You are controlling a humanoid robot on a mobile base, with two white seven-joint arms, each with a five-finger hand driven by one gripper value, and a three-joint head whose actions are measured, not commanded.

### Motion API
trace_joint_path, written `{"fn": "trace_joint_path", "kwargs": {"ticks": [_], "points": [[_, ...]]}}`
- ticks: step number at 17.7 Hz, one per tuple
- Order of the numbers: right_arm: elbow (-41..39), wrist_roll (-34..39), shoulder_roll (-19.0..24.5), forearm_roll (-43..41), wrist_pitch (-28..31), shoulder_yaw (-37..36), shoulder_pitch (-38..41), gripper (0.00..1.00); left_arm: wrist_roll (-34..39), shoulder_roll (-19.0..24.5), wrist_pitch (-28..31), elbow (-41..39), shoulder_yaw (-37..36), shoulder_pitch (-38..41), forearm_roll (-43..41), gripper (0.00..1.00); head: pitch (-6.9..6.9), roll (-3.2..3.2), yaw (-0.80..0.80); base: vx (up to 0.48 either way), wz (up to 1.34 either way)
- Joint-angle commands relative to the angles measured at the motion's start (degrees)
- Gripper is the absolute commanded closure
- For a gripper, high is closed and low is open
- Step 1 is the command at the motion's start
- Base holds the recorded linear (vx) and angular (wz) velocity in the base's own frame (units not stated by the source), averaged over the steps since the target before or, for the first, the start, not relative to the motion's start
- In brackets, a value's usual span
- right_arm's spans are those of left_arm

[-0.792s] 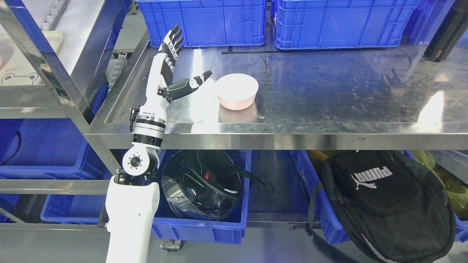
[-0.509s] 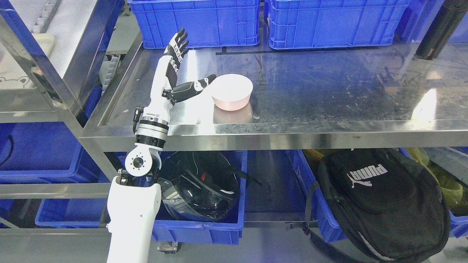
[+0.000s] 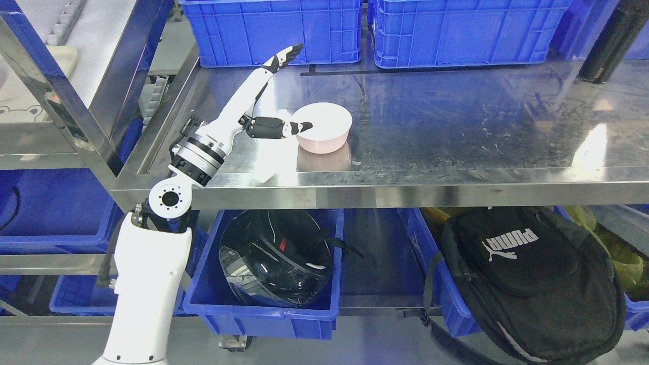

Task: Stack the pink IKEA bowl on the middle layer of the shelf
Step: 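Reach the left hand toward the pink bowl on the shelf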

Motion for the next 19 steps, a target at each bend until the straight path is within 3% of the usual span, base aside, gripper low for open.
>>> {"fn": "trace_joint_path", "kwargs": {"ticks": [1, 5, 9, 12, 15, 19], "points": [[-1.00, -0.02, -1.00, 0.00, 0.04, 0.00, 1.32, 0.00, -9.41, 12.02, -0.80, -0.16, -7.61, -6.66, -12.07, 0.04, 0.00, 0.00, 0.00, 0.000, 0.00], [-1.00, -0.02, -1.00, 0.00, 0.04, 0.00, 1.32, 0.00, -14.36, 10.45, -0.46, -0.16, -17.97, -14.04, -17.77, 0.06, 0.00, 0.00, 0.00, 0.000, 0.00], [-1.00, -0.02, -1.00, 0.00, 0.04, 0.00, 1.32, 0.00, -23.39, -2.62, 1.03, 0.01, -22.12, -15.56, -34.97, 0.06, 0.00, 0.00, 0.00, 0.000, 0.00], [-1.00, -0.02, -1.00, 0.00, 0.04, 0.00, 1.32, 0.00, -30.34, -6.78, 1.30, 0.36, -22.57, -15.12, -39.42, 0.02, 0.00, 0.00, 0.00, 0.000, 0.00], [-1.00, -0.02, -1.00, 0.00, 0.04, 0.00, 1.32, 0.00, -29.75, -7.40, 1.22, 1.50, -22.04, -15.20, -45.99, 0.04, 0.00, 0.00, 0.00, 0.000, 0.00], [-1.00, -0.02, -1.00, 0.00, 0.04, 0.00, 1.32, 0.00, -23.33, -7.67, 1.30, 6.24, -20.20, -19.06, -46.36, 0.04, 0.00, 0.00, 0.00, 0.000, 0.00]]}}
